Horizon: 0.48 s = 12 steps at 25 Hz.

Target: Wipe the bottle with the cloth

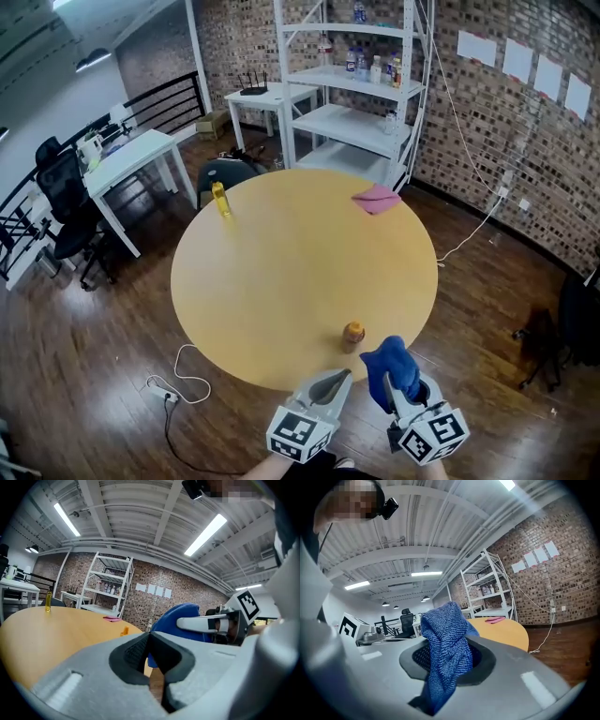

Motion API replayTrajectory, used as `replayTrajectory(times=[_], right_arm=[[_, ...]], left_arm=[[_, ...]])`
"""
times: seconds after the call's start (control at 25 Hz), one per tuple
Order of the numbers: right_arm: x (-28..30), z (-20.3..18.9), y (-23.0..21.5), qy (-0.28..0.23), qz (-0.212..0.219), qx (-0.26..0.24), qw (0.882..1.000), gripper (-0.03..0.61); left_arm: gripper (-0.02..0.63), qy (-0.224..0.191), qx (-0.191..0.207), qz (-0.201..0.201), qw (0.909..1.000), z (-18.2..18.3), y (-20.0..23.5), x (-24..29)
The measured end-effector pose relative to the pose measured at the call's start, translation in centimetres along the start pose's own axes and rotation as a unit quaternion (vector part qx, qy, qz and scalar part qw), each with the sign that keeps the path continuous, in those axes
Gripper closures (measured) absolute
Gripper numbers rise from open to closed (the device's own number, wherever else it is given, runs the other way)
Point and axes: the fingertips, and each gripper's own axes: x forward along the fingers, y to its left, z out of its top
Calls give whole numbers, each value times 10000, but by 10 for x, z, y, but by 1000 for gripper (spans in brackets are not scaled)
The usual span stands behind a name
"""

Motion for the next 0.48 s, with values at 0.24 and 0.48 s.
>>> replayTrajectory(times=[0.24, 0.48], right_arm=[[-8, 5, 12, -88, 53, -168, 9998, 502], [-12, -6, 20, -58, 62, -280, 9996, 502]], left_arm=[[611, -3, 96, 227, 9997, 7, -10, -8], [611, 27, 154, 368, 9992, 6, -8, -13]])
